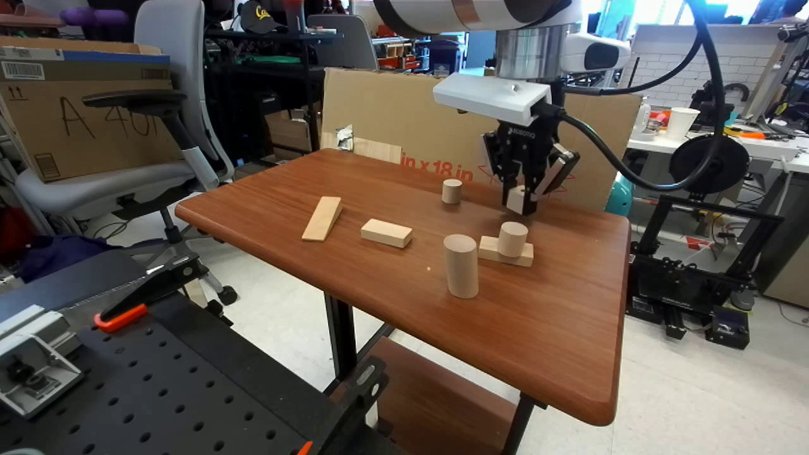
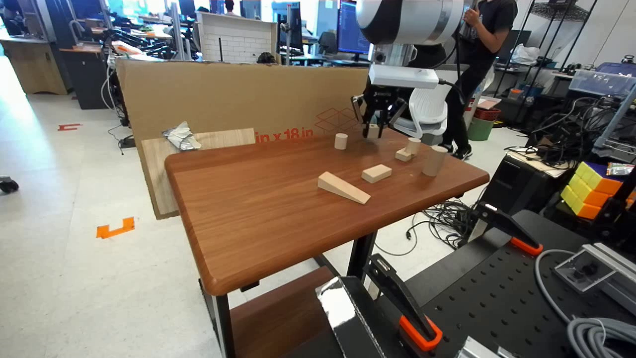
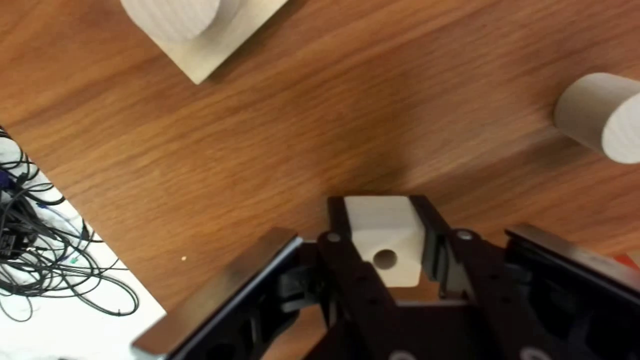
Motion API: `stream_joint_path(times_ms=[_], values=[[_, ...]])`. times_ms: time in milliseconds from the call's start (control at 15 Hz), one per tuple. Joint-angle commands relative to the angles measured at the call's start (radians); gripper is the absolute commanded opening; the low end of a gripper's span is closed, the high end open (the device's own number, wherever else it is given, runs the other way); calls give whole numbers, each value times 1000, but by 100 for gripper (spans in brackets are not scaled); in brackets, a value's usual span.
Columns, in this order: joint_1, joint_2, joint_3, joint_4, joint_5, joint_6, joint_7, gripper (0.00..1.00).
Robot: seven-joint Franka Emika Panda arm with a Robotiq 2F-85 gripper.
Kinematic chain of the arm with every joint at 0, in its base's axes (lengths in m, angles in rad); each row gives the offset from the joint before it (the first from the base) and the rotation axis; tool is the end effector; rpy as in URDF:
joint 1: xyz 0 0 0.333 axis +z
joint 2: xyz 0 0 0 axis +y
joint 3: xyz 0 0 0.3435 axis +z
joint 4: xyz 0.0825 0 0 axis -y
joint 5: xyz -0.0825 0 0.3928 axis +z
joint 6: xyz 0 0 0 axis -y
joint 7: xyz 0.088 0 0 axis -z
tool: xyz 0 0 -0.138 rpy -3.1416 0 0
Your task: Move the wooden cube forwards then backwards
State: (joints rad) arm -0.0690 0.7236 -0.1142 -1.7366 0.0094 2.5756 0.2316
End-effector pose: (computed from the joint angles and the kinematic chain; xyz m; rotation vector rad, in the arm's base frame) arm 0.6942 -0.1217 0.1585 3.0126 -0.5942 0.1868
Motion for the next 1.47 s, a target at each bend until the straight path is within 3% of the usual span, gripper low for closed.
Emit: stream_joint_path(times_ms=[0,533,800,1400], values=[[-14,-72,6,-20,42,-50,-9,9],[-57,-169,-65,-112,34,-116,7,9],[-83,-159,-94,-149,26,-83,-5,9],[-116,-98,-90,-163,48,-83,-14,9]])
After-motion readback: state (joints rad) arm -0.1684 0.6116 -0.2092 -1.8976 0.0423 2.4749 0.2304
